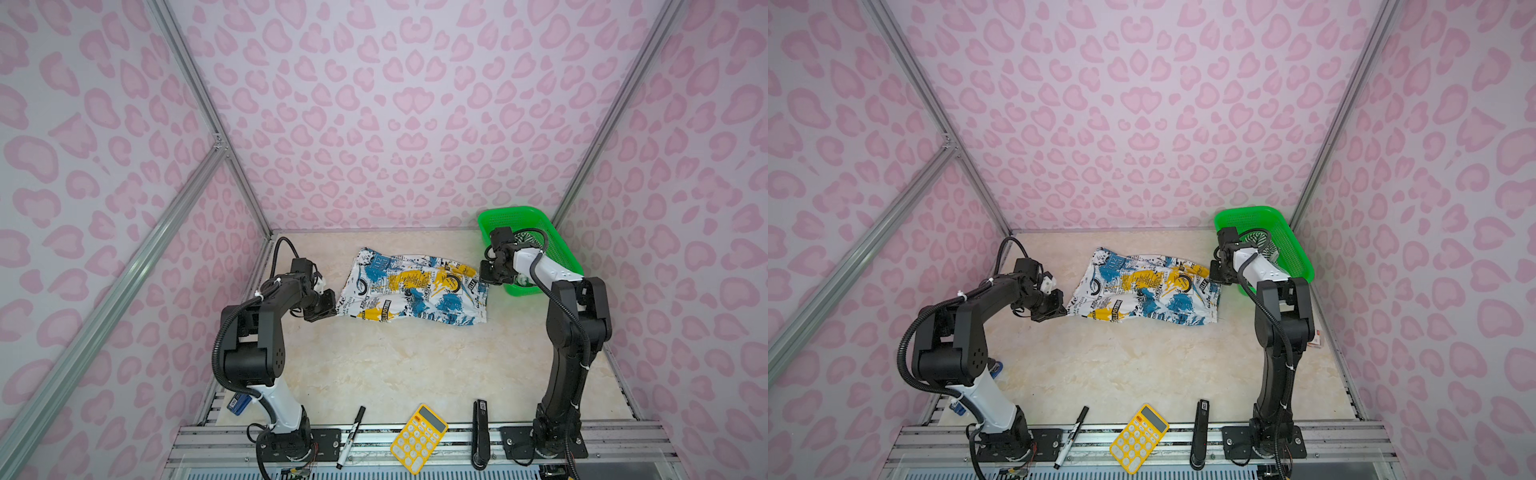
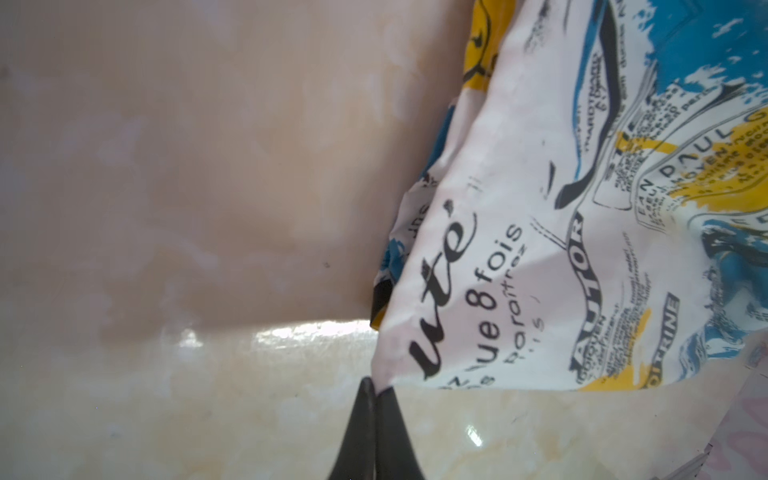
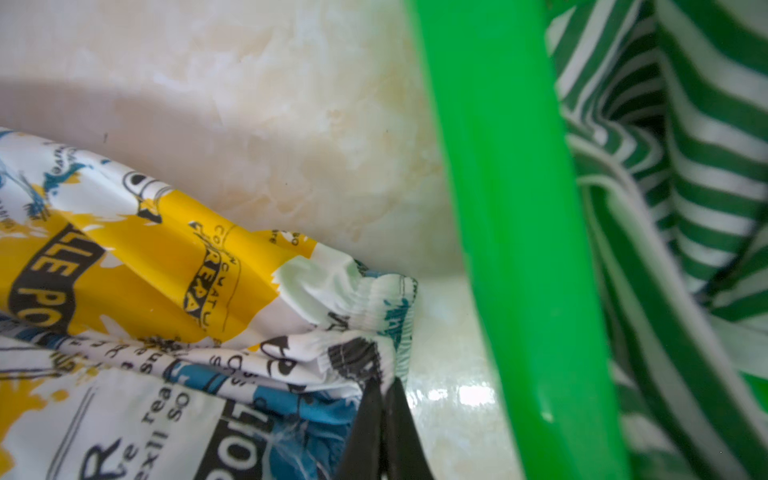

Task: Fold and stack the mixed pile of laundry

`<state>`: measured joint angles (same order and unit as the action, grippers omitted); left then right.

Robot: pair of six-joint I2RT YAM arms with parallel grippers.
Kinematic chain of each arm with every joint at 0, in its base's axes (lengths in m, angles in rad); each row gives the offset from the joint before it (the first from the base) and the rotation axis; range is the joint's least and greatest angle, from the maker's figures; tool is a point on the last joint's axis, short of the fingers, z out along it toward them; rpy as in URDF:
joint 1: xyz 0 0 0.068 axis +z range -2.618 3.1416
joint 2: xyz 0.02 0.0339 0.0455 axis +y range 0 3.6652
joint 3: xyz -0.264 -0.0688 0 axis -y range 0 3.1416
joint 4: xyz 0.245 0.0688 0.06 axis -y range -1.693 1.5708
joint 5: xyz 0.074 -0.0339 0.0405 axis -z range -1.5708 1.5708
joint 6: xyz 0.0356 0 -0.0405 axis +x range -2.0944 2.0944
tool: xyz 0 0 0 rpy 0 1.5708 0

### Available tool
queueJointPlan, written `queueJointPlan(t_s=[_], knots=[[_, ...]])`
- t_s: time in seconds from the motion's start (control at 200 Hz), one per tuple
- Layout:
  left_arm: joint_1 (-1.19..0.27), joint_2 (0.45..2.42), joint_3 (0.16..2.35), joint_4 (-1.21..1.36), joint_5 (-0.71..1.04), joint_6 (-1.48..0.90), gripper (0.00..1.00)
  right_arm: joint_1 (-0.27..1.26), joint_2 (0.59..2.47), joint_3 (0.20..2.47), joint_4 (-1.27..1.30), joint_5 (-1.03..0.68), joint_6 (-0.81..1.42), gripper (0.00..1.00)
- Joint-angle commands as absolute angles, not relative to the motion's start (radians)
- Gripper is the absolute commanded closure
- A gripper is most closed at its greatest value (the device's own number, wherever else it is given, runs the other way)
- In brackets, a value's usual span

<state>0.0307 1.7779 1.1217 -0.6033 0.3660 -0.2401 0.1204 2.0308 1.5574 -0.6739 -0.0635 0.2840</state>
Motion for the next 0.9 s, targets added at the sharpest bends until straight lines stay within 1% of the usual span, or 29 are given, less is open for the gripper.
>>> queueJointPlan(t_s=[0.0,0.06,0.15,0.185,0.245,0.28,0.3,0.335,0.4,0.48,0.58,0.615,0.74,0.805,0.9], knots=[[0.031,1.790,1.128,-0.601,0.314,-0.250,0.97,0.121,2.044,1.565,-0.703,-0.001,0.261,0.94],[0.032,1.790,1.125,-0.601,0.308,-0.253,0.96,0.127,2.038,1.579,-0.720,0.022,0.250,0.89],[0.031,1.779,1.124,-0.603,0.290,-0.259,0.87,0.146,2.012,1.599,-0.747,0.079,0.230,0.80],[0.031,1.770,1.124,-0.601,0.277,-0.264,0.83,0.156,1.995,1.607,-0.757,0.104,0.222,0.75],[0.031,1.755,1.130,-0.606,0.257,-0.270,0.73,0.173,1.966,1.614,-0.771,0.133,0.212,0.69],[0.031,1.745,1.135,-0.609,0.252,-0.274,0.65,0.184,1.951,1.615,-0.779,0.141,0.206,0.67],[0.031,1.740,1.139,-0.611,0.251,-0.275,0.58,0.189,1.943,1.615,-0.781,0.142,0.203,0.65],[0.031,1.729,1.145,-0.614,0.253,-0.275,0.51,0.199,1.929,1.611,-0.785,0.138,0.195,0.63],[0.031,1.705,1.158,-0.620,0.253,-0.278,0.44,0.216,1.901,1.593,-0.789,0.087,0.177,0.62],[0.031,1.669,1.175,-0.614,0.255,-0.288,0.40,0.231,1.876,1.552,-0.772,-0.036,0.155,0.63],[0.027,1.642,1.203,-0.572,0.296,-0.292,0.40,0.231,1.888,1.502,-0.703,-0.166,0.178,0.72],[0.023,1.642,1.218,-0.558,0.314,-0.287,0.40,0.232,1.909,1.502,-0.691,-0.186,0.186,0.73],[-0.037,1.682,1.278,-0.485,0.357,-0.254,0.40,0.232,2.039,1.554,-0.682,-0.179,0.234,0.76],[-0.079,1.733,1.308,-0.442,0.370,-0.254,0.40,0.230,2.093,1.585,-0.682,-0.154,0.254,0.76],[-0.132,1.827,1.339,-0.353,0.370,-0.296,0.43,0.236,2.181,1.655,-0.722,-0.114,0.254,0.74]])
